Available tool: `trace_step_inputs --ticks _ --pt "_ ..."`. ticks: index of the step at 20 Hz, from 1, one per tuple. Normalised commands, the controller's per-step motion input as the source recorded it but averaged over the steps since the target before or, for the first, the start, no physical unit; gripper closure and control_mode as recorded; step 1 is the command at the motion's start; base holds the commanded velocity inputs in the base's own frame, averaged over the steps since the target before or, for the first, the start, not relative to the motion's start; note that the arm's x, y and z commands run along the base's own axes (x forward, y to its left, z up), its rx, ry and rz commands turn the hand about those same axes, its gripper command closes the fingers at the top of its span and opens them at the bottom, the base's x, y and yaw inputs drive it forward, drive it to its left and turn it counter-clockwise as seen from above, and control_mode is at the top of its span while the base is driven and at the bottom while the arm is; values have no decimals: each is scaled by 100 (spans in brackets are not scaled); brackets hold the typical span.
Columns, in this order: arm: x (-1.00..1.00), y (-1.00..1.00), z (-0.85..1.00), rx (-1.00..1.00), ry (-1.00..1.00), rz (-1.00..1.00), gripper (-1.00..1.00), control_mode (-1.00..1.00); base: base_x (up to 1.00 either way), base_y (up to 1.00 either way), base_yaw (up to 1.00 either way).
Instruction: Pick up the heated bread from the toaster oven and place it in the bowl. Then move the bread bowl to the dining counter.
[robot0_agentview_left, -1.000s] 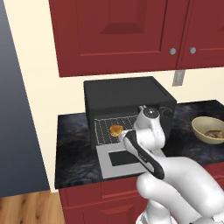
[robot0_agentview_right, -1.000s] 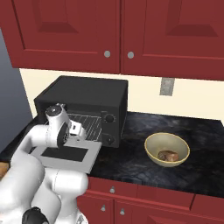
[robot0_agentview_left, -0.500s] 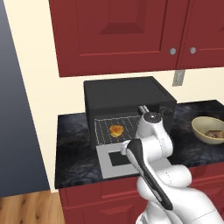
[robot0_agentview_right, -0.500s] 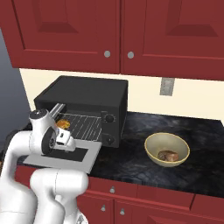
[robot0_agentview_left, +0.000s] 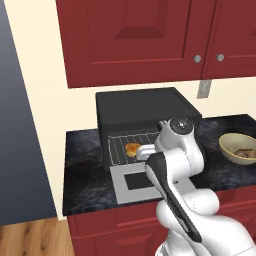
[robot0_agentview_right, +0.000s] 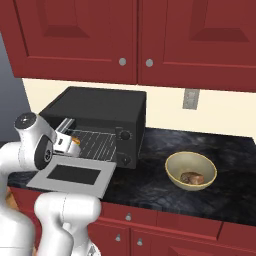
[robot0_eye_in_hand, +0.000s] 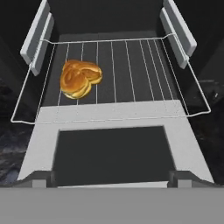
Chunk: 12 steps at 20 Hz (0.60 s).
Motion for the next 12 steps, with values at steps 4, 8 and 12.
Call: trace_step_inputs --ticks 4,8,12 --pt "16 19 0 19 0 -1 -100 -100 0 0 0" --pt "29 28 -1 0 3 0 -100 -100 0 0 0" --pt "41 44 -21 -9 0 1 -100 -100 0 0 0"
